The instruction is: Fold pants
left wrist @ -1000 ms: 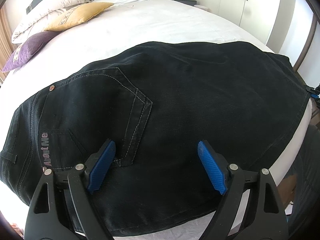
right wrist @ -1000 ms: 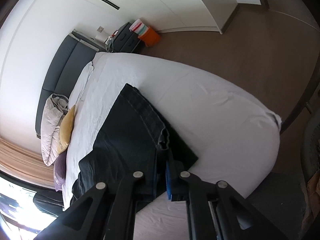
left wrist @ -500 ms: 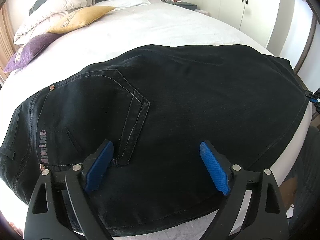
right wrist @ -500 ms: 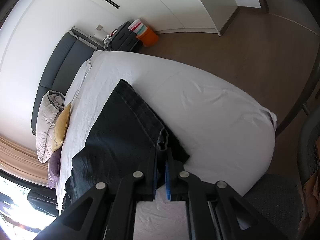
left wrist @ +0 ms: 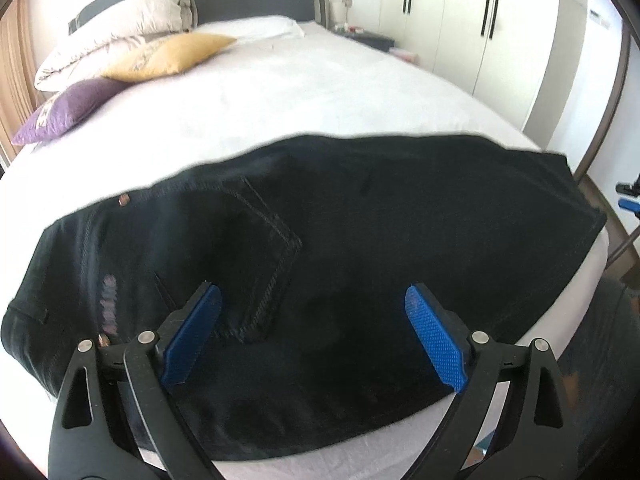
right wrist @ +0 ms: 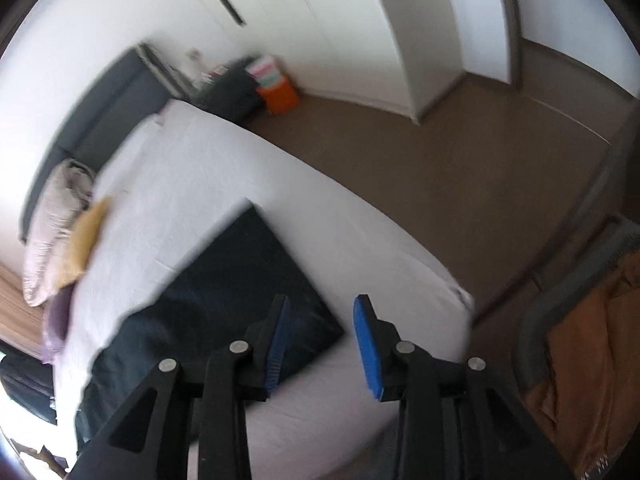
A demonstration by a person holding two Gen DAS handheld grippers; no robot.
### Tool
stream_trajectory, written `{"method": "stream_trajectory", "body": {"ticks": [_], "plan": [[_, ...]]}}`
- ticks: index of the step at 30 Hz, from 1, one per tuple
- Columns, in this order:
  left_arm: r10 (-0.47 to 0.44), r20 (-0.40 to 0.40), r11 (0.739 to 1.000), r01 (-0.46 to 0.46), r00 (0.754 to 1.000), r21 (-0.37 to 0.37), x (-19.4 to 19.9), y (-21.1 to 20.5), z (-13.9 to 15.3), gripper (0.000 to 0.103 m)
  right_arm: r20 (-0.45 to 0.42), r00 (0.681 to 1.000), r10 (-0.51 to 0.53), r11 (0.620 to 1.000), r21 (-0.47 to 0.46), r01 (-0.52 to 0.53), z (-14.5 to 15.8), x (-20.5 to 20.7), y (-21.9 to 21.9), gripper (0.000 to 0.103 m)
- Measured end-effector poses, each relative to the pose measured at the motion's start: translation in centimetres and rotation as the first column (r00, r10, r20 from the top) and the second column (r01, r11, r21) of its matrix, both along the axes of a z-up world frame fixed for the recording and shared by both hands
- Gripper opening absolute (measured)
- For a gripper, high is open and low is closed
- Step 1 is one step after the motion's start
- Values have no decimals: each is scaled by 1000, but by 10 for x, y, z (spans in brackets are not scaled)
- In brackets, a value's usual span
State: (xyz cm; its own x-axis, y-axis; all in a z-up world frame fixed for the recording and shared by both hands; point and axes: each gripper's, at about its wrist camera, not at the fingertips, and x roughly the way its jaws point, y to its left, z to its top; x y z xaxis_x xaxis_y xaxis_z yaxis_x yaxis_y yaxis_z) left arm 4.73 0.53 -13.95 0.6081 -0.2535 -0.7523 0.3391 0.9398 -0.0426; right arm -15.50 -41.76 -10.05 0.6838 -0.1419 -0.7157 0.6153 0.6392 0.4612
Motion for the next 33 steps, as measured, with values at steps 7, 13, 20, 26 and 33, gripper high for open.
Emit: {"method": "stream_trajectory", "body": {"ticks": [7,13,20,26,33], "plan": [[57,-32,998,-56,998,22,18,26,-15,94,224,876,428,873,148,-464,-20,106,76,39],[97,-45,995,-96,994,15,-11,58,-32,94,163,931,325,881,305,-361,-97,89,33,5],[199,102,977,-189,975,-101,-59,99,10,94,143,982,120,956,252,-153,-67,25,-32,37],[265,3,964,-265,964,-34,-21,128,-19,94,271,896,353,889,201,-411,-19,79,38,52],[315,24,944,-311,949,-115,-52,166,-10,94,244,727,641,721,133,-680,6,178,159,52]]}}
